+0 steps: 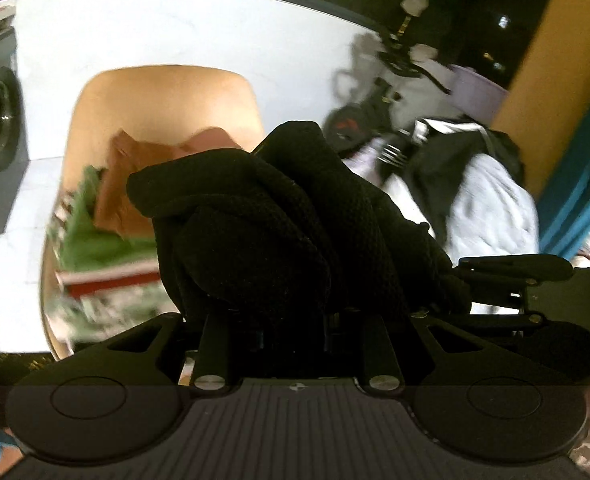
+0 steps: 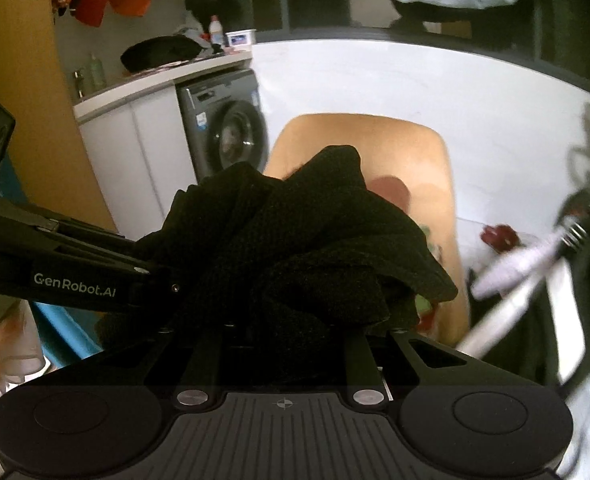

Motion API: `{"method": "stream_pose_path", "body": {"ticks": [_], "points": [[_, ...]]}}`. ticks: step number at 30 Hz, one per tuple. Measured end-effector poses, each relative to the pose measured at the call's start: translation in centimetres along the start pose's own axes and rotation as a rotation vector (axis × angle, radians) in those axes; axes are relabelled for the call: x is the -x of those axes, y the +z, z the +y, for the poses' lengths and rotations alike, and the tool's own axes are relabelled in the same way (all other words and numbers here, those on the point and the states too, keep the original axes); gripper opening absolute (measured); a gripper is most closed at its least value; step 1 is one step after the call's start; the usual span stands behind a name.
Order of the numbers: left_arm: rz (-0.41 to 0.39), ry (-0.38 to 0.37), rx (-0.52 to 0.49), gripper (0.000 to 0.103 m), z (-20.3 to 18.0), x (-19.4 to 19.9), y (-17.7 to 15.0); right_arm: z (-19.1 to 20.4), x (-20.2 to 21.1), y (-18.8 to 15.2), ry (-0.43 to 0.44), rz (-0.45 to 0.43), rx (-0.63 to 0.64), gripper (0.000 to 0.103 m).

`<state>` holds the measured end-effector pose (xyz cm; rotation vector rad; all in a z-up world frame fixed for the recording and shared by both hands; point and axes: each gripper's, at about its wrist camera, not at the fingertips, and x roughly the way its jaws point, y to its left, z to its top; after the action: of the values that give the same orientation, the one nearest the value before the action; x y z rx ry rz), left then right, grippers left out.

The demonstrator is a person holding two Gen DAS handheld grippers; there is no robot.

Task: Fold clothes
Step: 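Carry the held sweater bundle with both grippers to the clothes stack on the chair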

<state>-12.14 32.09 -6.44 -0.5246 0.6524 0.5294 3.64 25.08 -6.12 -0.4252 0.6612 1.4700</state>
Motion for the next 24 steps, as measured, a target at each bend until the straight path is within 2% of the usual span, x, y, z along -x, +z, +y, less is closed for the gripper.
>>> {"method": "stream_pose_path", "body": {"ticks": [4,9,13,16,18,20,24], "points": [[0.010,0.052,0.015,0.022,3.3,-3.9,5.4,-3.0,-6.7,5.5,0.037,0.007,0.009,0.016],[0.043,0.077,-0.018,0.023,7.1,-10.4,13.4,-8.1,-14.5,12.1,0.060,0.026,0.010,0.016],[0.110,0.080,0.016,0.024,11.2,-16.4,17.3,-12.1,-22.0,14.6,0.096,0.070,-0.027,0.016],[0.164,0.142,-0.014,0.025,13.3,-20.5,18.2,-13.4,-27.6,14.5,0.079,0.131,0.003,0.016],[0.219,0.172,-0.017,0.025,14.8,-22.8,17.6,-14.0,-31.0,14.0,0.062,0.181,0.011,0.016],[0.263,0.158,0.038,0.025,16.5,-24.0,16.8,-14.9,-33.0,13.2,0.068,0.212,-0.043,0.016],[0.265,0.105,0.129,0.026,18.5,-23.6,15.8,-16.1,-33.6,13.0,0.101,0.214,-0.110,0.017]]}}
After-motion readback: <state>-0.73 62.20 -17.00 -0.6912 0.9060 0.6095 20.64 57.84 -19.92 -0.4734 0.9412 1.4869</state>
